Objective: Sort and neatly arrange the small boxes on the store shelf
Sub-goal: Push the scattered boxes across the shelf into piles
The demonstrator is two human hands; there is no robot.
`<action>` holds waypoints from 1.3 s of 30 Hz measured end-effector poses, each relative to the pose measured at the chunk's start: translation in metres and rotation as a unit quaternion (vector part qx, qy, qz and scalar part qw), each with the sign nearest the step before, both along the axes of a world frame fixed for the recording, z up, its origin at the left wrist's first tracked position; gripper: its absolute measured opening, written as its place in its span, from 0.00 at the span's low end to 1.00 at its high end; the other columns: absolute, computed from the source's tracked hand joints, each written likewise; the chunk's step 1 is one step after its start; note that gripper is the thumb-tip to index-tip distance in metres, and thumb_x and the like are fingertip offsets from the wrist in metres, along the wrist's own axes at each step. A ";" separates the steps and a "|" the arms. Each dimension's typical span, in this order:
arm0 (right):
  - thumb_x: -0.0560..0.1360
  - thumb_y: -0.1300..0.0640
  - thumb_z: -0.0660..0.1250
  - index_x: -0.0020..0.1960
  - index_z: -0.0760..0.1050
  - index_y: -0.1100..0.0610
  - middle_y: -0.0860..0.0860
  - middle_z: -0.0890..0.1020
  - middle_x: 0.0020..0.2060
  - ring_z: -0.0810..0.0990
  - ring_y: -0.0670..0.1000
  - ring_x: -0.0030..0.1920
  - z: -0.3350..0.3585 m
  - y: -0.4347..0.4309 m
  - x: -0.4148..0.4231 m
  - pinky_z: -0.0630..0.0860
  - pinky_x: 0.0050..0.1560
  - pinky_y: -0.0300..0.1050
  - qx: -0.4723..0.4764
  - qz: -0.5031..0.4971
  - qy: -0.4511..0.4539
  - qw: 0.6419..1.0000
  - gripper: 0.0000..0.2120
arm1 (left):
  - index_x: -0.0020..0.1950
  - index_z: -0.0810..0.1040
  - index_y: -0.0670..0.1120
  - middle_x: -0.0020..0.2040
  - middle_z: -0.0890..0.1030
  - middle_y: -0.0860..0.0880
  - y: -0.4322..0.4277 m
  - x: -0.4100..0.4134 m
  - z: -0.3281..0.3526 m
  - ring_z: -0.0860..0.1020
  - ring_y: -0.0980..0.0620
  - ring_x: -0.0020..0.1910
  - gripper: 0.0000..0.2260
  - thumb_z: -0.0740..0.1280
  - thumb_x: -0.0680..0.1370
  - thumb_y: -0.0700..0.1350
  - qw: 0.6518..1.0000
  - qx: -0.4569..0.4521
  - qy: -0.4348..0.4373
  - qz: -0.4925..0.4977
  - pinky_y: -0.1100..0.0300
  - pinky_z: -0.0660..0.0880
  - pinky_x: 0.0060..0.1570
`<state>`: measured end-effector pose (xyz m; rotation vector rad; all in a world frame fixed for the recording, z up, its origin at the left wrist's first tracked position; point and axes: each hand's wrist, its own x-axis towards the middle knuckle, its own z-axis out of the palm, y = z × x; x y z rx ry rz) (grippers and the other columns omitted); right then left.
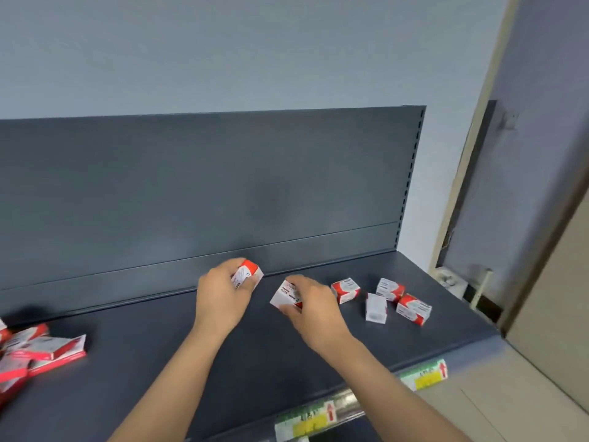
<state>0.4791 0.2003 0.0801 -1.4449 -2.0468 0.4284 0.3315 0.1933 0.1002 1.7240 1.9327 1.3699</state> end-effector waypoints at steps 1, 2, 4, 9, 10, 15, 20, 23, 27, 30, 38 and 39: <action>0.73 0.58 0.67 0.60 0.72 0.58 0.55 0.79 0.54 0.77 0.56 0.55 -0.002 0.004 0.022 0.73 0.54 0.48 -0.001 -0.009 -0.006 1.000 0.16 | 0.50 0.81 0.44 0.41 0.79 0.53 0.006 0.022 -0.003 0.76 0.50 0.42 0.06 0.69 0.74 0.42 1.000 -0.003 -0.002 -0.009 0.62 0.68 0.39; 0.73 0.59 0.67 0.60 0.72 0.58 0.56 0.79 0.54 0.77 0.56 0.55 -0.003 0.008 0.043 0.72 0.54 0.48 -0.005 -0.020 -0.011 1.000 0.16 | 0.50 0.81 0.44 0.40 0.79 0.53 0.012 0.042 -0.006 0.76 0.50 0.42 0.06 0.69 0.74 0.42 1.000 -0.007 0.001 -0.018 0.64 0.67 0.38; 0.74 0.59 0.66 0.62 0.71 0.58 0.56 0.79 0.55 0.77 0.56 0.55 -0.006 0.016 0.080 0.73 0.55 0.47 -0.015 -0.044 -0.021 0.999 0.17 | 0.48 0.81 0.45 0.39 0.79 0.52 0.023 0.077 -0.013 0.75 0.51 0.40 0.05 0.68 0.74 0.43 0.999 -0.026 0.017 -0.037 0.68 0.66 0.34; 0.74 0.58 0.65 0.61 0.72 0.58 0.55 0.80 0.56 0.78 0.55 0.55 -0.018 0.031 0.143 0.73 0.54 0.46 -0.034 -0.099 -0.031 0.994 0.16 | 0.49 0.80 0.46 0.46 0.82 0.49 0.048 0.136 -0.036 0.78 0.48 0.47 0.06 0.67 0.73 0.44 0.994 -0.083 0.045 -0.061 0.60 0.72 0.45; 0.75 0.58 0.64 0.60 0.72 0.58 0.55 0.80 0.55 0.78 0.55 0.54 -0.020 0.032 0.151 0.73 0.53 0.46 -0.042 -0.109 -0.039 0.992 0.15 | 0.50 0.80 0.47 0.47 0.82 0.49 0.052 0.144 -0.040 0.78 0.49 0.48 0.07 0.68 0.73 0.44 0.992 -0.091 0.056 -0.063 0.60 0.73 0.45; 0.75 0.57 0.63 0.61 0.71 0.57 0.56 0.79 0.57 0.78 0.57 0.56 -0.038 0.036 0.172 0.74 0.54 0.49 -0.082 -0.133 -0.084 0.984 0.15 | 0.52 0.80 0.47 0.50 0.82 0.49 0.064 0.166 -0.060 0.78 0.50 0.45 0.09 0.68 0.74 0.48 0.983 -0.138 0.096 -0.072 0.62 0.70 0.41; 0.75 0.55 0.63 0.62 0.70 0.56 0.55 0.79 0.58 0.78 0.56 0.57 -0.049 0.039 0.178 0.74 0.54 0.47 -0.095 -0.142 -0.099 0.980 0.16 | 0.55 0.79 0.46 0.54 0.81 0.47 0.073 0.171 -0.076 0.78 0.48 0.51 0.11 0.66 0.74 0.48 0.969 -0.195 0.133 -0.071 0.58 0.74 0.47; 0.77 0.55 0.61 0.63 0.69 0.56 0.54 0.78 0.59 0.77 0.55 0.57 -0.056 0.041 0.175 0.74 0.54 0.46 -0.103 -0.140 -0.147 0.974 0.15 | 0.65 0.75 0.50 0.61 0.78 0.47 0.073 0.172 -0.086 0.77 0.48 0.57 0.18 0.67 0.75 0.48 0.962 -0.210 0.141 -0.101 0.58 0.75 0.55; 0.76 0.53 0.64 0.65 0.69 0.57 0.54 0.76 0.60 0.74 0.55 0.61 -0.050 0.047 0.168 0.74 0.55 0.46 -0.024 -0.146 -0.165 0.975 0.19 | 0.63 0.75 0.48 0.60 0.79 0.49 0.067 0.170 -0.076 0.77 0.51 0.57 0.15 0.63 0.77 0.50 0.974 -0.153 0.120 -0.113 0.60 0.74 0.55; 0.67 0.54 0.75 0.56 0.77 0.64 0.59 0.83 0.49 0.82 0.59 0.51 -0.035 0.058 0.155 0.80 0.44 0.48 0.089 -0.123 -0.154 0.976 0.22 | 0.71 0.65 0.45 0.70 0.70 0.47 0.064 0.158 -0.053 0.68 0.49 0.69 0.22 0.56 0.80 0.53 0.972 -0.097 0.196 -0.086 0.59 0.65 0.66; 0.75 0.53 0.66 0.65 0.68 0.71 0.67 0.74 0.62 0.73 0.66 0.64 -0.016 0.075 0.072 0.70 0.62 0.62 0.156 -0.021 -0.105 0.982 0.26 | 0.72 0.61 0.37 0.73 0.64 0.40 0.026 0.082 -0.014 0.62 0.47 0.74 0.37 0.34 0.77 0.61 0.942 -0.115 0.309 0.058 0.52 0.54 0.72; 0.75 0.53 0.65 0.66 0.67 0.70 0.66 0.73 0.64 0.71 0.65 0.65 -0.016 0.072 0.058 0.69 0.63 0.61 0.149 -0.006 -0.094 0.984 0.27 | 0.72 0.61 0.37 0.73 0.64 0.40 0.019 0.068 -0.013 0.62 0.47 0.74 0.40 0.30 0.75 0.61 0.939 -0.107 0.317 0.074 0.52 0.54 0.72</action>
